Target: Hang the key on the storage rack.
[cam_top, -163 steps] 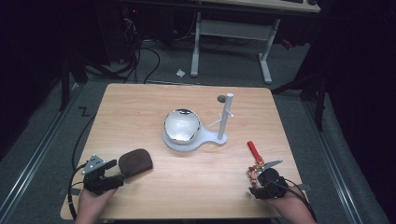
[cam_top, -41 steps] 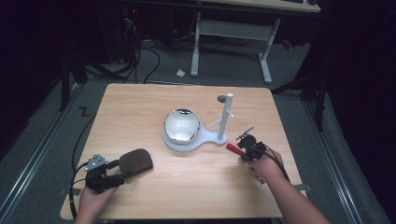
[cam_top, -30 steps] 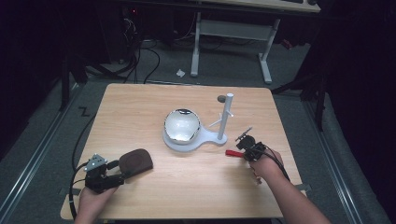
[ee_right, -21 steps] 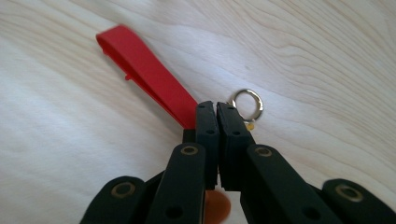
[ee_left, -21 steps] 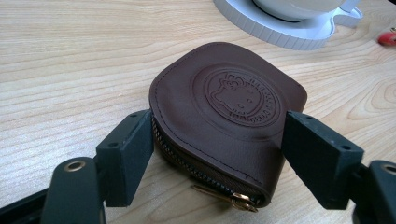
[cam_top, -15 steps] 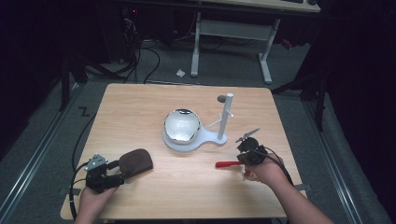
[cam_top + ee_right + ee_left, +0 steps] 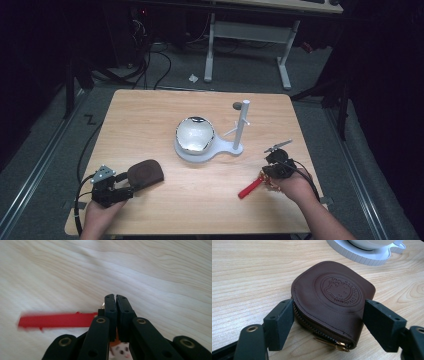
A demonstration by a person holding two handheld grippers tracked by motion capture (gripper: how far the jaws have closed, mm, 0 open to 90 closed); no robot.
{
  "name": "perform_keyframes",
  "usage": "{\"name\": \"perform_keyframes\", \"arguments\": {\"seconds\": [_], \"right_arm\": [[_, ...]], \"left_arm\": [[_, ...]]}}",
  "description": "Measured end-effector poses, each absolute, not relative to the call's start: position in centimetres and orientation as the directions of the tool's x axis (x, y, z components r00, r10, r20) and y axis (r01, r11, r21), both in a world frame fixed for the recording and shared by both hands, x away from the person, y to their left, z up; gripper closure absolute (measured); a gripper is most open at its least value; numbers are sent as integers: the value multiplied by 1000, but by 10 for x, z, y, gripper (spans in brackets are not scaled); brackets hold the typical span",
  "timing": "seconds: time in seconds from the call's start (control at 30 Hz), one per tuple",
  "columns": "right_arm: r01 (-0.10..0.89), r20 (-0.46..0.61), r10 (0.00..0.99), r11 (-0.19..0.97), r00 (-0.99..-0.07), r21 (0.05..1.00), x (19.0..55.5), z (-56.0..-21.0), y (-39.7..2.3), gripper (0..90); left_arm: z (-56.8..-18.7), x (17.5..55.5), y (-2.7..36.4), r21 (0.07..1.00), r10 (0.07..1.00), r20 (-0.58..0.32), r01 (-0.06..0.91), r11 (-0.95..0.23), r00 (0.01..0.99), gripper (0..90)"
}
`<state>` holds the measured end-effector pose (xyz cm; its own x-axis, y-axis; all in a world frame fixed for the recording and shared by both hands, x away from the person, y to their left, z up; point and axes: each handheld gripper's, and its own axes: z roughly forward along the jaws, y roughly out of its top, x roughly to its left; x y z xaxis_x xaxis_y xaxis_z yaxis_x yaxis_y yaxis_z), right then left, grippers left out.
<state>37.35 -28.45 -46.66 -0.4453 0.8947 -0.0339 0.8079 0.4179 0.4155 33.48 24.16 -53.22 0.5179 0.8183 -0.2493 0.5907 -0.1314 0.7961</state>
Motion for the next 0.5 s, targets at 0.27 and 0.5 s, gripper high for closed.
{"name": "perform_keyframes", "arguments": {"seconds": [0.27, 0.5], "right_arm": [[813, -70, 901, 419, -429, 405, 378, -472, -299, 845], [808, -84, 897, 429, -435, 404, 371, -462, -298, 769]], "left_arm": [[-533, 336, 241, 795, 817, -254, 593, -129, 518, 253], [-533, 335, 241, 795, 817, -253, 592, -130, 518, 256]]}}
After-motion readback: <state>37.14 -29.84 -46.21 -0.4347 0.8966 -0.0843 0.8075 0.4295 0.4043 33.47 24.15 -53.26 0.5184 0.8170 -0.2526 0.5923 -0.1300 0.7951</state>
